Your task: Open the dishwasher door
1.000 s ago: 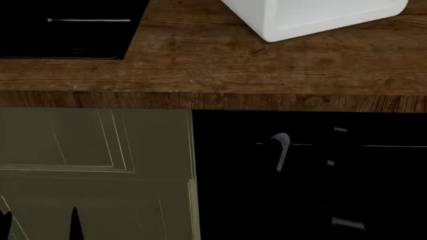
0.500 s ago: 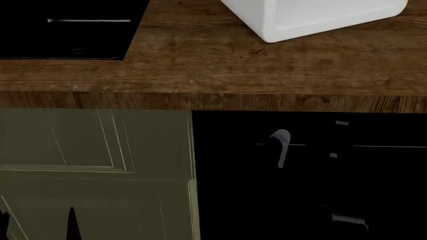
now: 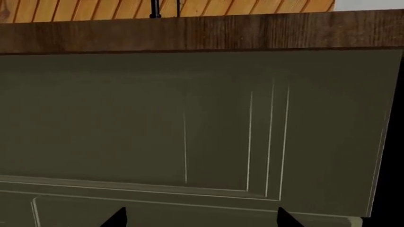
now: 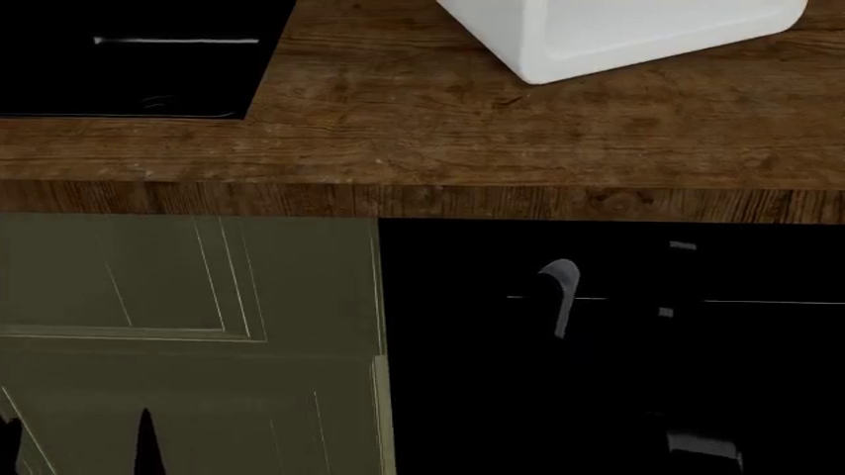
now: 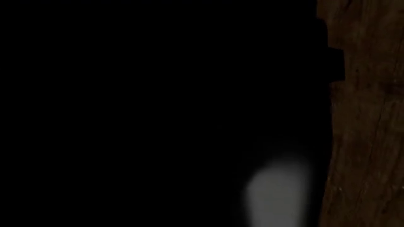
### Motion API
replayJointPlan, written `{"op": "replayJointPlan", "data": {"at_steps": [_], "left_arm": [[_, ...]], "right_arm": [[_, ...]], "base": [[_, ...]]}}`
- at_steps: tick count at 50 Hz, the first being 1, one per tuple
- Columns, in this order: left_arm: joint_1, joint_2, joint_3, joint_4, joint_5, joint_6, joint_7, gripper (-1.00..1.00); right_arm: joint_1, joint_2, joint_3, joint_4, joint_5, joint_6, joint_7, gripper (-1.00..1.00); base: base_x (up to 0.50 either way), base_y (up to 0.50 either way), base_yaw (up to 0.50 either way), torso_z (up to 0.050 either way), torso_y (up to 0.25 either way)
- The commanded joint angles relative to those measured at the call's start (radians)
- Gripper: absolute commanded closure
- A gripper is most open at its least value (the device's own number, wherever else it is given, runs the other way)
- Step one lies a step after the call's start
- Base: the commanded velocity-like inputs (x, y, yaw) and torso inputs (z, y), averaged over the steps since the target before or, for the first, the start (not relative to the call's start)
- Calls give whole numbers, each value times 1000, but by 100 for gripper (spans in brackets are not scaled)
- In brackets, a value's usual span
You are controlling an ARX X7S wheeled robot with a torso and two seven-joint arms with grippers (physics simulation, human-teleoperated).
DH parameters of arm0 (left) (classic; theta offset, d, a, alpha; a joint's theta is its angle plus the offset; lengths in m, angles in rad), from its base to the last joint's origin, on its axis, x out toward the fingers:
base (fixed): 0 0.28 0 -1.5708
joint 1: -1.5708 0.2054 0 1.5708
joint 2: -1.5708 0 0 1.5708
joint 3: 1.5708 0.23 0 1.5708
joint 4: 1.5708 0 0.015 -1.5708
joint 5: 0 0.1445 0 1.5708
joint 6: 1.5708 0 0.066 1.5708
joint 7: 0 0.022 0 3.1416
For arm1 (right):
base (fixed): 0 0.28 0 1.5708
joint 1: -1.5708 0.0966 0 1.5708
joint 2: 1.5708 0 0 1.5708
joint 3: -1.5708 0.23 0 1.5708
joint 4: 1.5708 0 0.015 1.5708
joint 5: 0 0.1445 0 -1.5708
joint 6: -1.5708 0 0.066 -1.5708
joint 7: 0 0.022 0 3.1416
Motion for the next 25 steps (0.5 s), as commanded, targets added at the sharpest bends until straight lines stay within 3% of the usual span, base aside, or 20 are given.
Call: {"op": "replayJointPlan", "data": {"at_steps": [1, 25], "left_arm": [[-7, 1, 9, -3, -1, 0, 0, -100], [-14, -4, 22, 18, -8, -15, -6, -100]], "right_arm": [[-81, 37, -3, -95, 70, 54, -104, 100], [-184, 118, 0, -318, 56, 143, -166, 100]], "base": [[0, 0, 0, 0, 0], [0, 0, 0, -1, 0]]}}
